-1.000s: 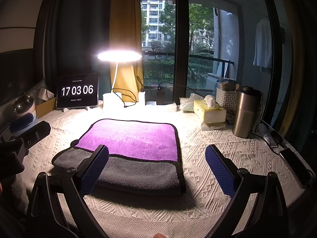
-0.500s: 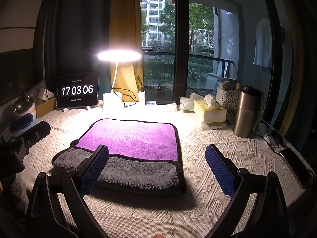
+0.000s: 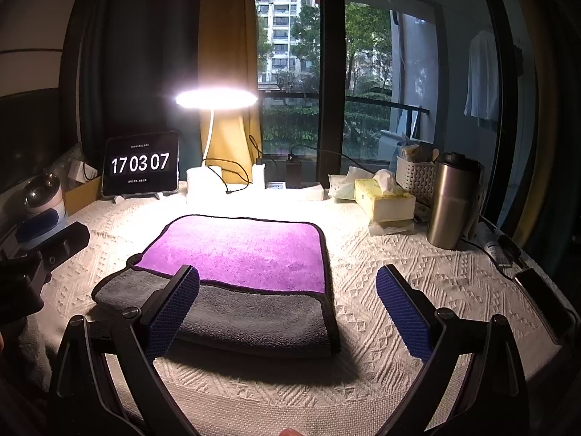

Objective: Fold towel

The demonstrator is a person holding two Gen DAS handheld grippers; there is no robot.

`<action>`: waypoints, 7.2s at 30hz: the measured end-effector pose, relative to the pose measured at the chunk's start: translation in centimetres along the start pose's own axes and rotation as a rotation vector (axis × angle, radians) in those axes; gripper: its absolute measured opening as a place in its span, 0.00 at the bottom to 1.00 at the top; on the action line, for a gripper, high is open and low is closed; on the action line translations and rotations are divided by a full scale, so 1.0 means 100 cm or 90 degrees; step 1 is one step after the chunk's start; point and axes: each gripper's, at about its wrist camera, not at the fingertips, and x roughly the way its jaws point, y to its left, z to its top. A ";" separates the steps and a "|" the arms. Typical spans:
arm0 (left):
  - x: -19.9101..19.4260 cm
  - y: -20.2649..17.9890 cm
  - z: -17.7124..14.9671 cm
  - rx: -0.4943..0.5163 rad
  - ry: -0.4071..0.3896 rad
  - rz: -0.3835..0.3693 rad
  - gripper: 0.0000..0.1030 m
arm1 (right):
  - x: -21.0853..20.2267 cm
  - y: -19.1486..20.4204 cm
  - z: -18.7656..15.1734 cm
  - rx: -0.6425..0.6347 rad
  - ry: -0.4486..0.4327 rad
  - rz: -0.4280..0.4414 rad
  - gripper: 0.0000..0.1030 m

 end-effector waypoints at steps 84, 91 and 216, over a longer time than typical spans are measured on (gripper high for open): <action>0.100 0.047 -0.020 -0.068 0.283 0.013 0.12 | 0.099 -0.035 -0.003 0.015 0.207 0.052 0.05; 0.099 0.046 -0.008 -0.055 0.250 0.017 0.12 | 0.097 -0.039 0.006 0.012 0.177 0.036 0.05; 0.295 0.120 0.025 -0.089 0.362 0.019 0.60 | 0.311 -0.042 0.043 -0.070 0.280 -0.028 0.16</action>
